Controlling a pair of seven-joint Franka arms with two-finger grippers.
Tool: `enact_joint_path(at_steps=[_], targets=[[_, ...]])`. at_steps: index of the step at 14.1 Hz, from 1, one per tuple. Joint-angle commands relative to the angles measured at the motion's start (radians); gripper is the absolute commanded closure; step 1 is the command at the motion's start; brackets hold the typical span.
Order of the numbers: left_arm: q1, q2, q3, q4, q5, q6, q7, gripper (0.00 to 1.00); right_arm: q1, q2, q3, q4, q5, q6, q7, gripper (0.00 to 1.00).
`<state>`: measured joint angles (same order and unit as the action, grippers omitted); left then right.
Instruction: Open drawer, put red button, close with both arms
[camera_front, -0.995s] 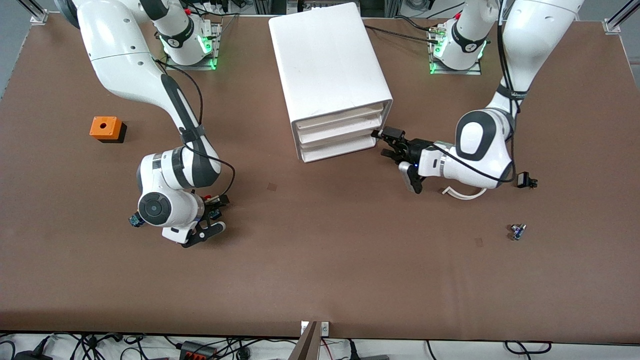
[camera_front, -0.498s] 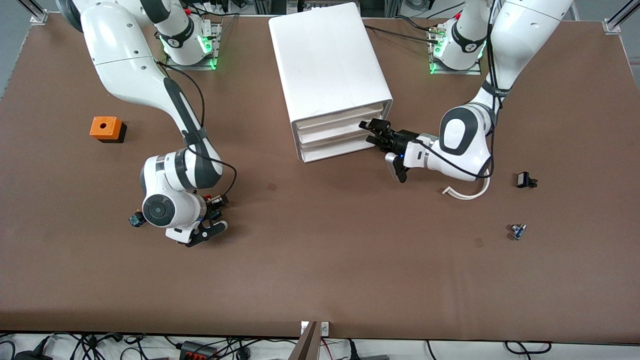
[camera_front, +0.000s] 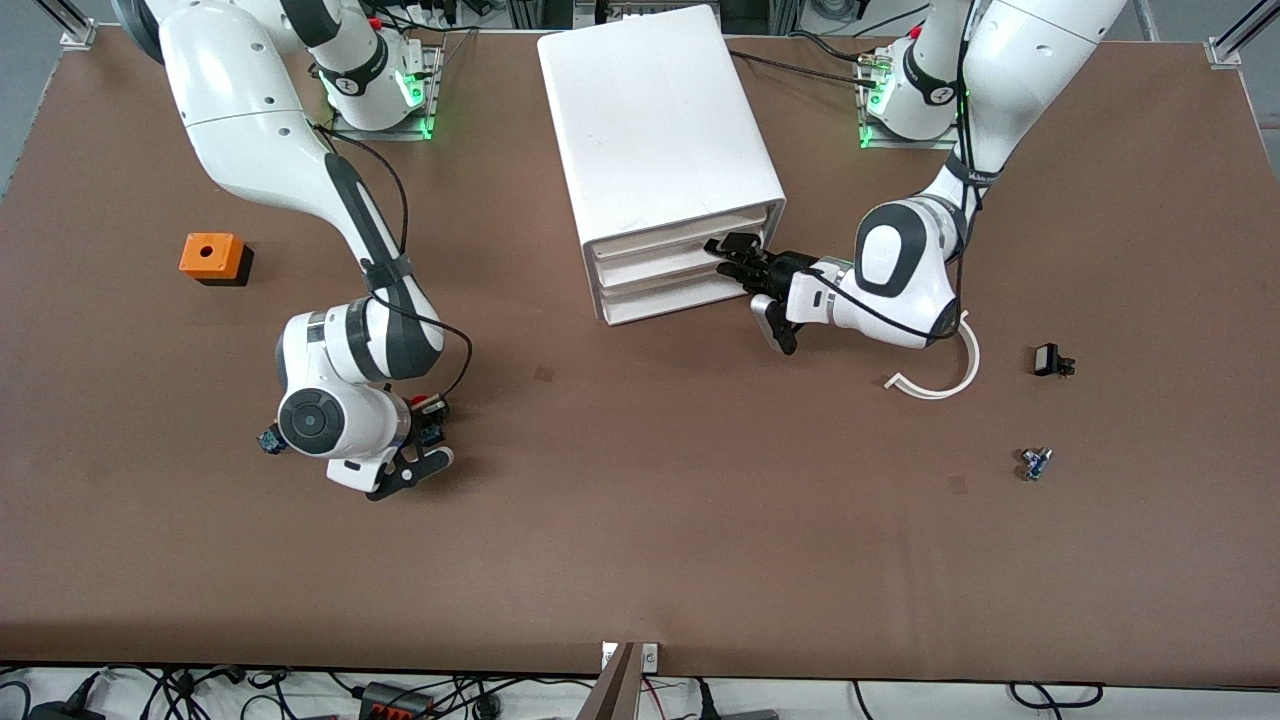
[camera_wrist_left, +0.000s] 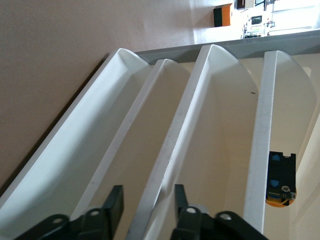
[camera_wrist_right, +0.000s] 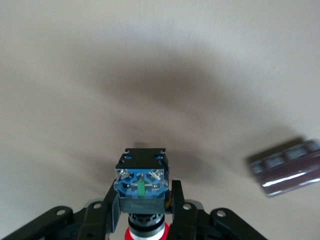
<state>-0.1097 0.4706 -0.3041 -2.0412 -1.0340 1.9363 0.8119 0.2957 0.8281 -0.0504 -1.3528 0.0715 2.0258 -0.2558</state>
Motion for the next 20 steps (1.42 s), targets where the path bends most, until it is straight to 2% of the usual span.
enact_joint_path(at_steps=[1, 2, 5, 7, 10, 12, 13, 14, 15, 17, 20], targets=[[0.002, -0.007, -0.006, -0.010, -0.027, 0.016, 0.039, 0.87, 0.000, -0.027, 0.003, 0.079, 0.014, -0.036, -0.013, 1.00], [0.004, -0.006, -0.004, -0.004, -0.027, 0.016, 0.058, 0.92, 0.008, -0.030, 0.004, 0.121, 0.014, -0.065, -0.013, 1.00], [0.018, -0.003, 0.000, 0.033, -0.023, 0.016, 0.062, 0.93, 0.049, -0.029, 0.003, 0.248, 0.014, -0.156, 0.015, 1.00], [0.024, 0.029, 0.008, 0.088, -0.017, 0.015, 0.061, 0.93, 0.078, -0.030, 0.004, 0.279, 0.014, -0.189, 0.061, 1.00], [0.039, 0.153, 0.026, 0.226, 0.011, 0.016, 0.062, 0.93, 0.117, -0.036, 0.001, 0.297, 0.014, -0.206, 0.119, 1.00], [0.041, 0.192, 0.036, 0.286, 0.023, 0.016, 0.061, 0.92, 0.144, -0.050, 0.001, 0.313, 0.016, -0.219, 0.156, 1.00], [0.041, 0.194, 0.045, 0.294, 0.025, 0.015, 0.059, 0.76, 0.166, -0.058, 0.003, 0.314, 0.017, -0.219, 0.179, 1.00], [0.041, 0.195, 0.051, 0.299, 0.028, 0.019, 0.065, 0.05, 0.193, -0.069, 0.001, 0.314, 0.017, -0.219, 0.212, 1.00], [0.041, 0.191, 0.057, 0.300, 0.070, 0.027, 0.073, 0.00, 0.221, -0.076, 0.001, 0.314, 0.016, -0.219, 0.257, 1.00], [0.062, 0.162, 0.060, 0.320, 0.152, 0.020, 0.063, 0.00, 0.266, -0.084, 0.001, 0.316, 0.016, -0.217, 0.352, 1.00], [0.096, 0.112, 0.074, 0.351, 0.177, -0.065, 0.021, 0.00, 0.330, -0.096, 0.001, 0.317, 0.016, -0.208, 0.452, 1.00]])
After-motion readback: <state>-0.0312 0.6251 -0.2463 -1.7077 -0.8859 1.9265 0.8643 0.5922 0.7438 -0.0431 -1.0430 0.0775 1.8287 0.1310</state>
